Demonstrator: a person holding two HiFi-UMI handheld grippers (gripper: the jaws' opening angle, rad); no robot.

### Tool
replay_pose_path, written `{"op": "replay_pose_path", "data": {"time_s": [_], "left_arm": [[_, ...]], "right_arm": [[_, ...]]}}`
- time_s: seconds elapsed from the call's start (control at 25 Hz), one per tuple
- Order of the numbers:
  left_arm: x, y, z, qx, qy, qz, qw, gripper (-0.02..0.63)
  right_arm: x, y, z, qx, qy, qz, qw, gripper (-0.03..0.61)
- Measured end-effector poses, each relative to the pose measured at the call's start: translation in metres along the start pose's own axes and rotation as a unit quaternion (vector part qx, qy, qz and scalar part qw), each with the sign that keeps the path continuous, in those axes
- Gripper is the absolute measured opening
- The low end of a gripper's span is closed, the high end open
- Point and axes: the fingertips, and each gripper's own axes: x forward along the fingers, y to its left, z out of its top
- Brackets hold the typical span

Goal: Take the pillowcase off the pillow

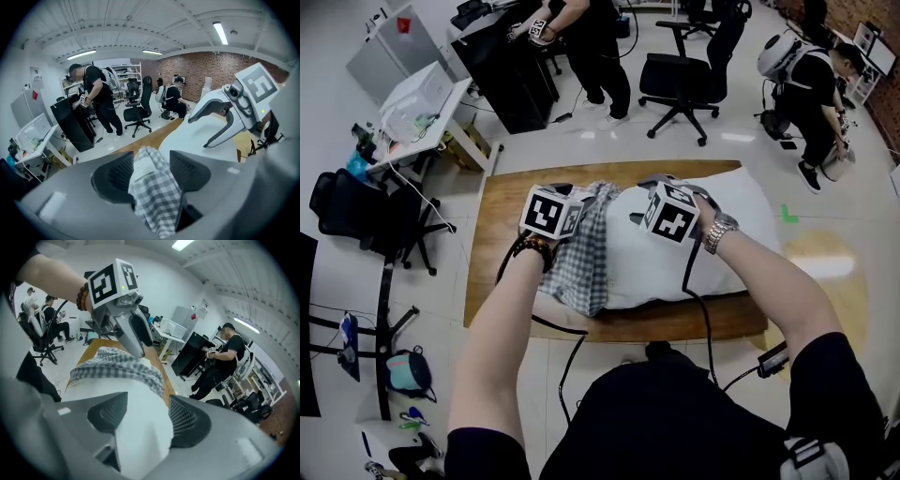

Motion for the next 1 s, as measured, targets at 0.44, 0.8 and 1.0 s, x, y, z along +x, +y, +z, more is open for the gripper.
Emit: {"op": "replay_pose_path", "data": {"time_s": [0.44, 0.8, 1.0], "left_arm": [[0.087, 0.04, 0.016, -0.038, 0.087, -0.037, 0.9948, 0.319], [0.136, 0.073, 0.013, -0.022, 0.168, -0.067, 0.9833, 0.322], [0.154, 0.08, -0.002, -0.013, 0.202, -0.066, 0.9772, 0.276]], "right_arm": [[0.049, -0.103, -0.008, 0.02, 0.035, 0.04, 0.998, 0.302], [0.088, -0.067, -0.021, 0.111, 0.15, 0.286, 0.94, 0.302], [0.127, -0.095, -0.025, 0.085, 0.129, 0.256, 0.954, 0.301]]}}
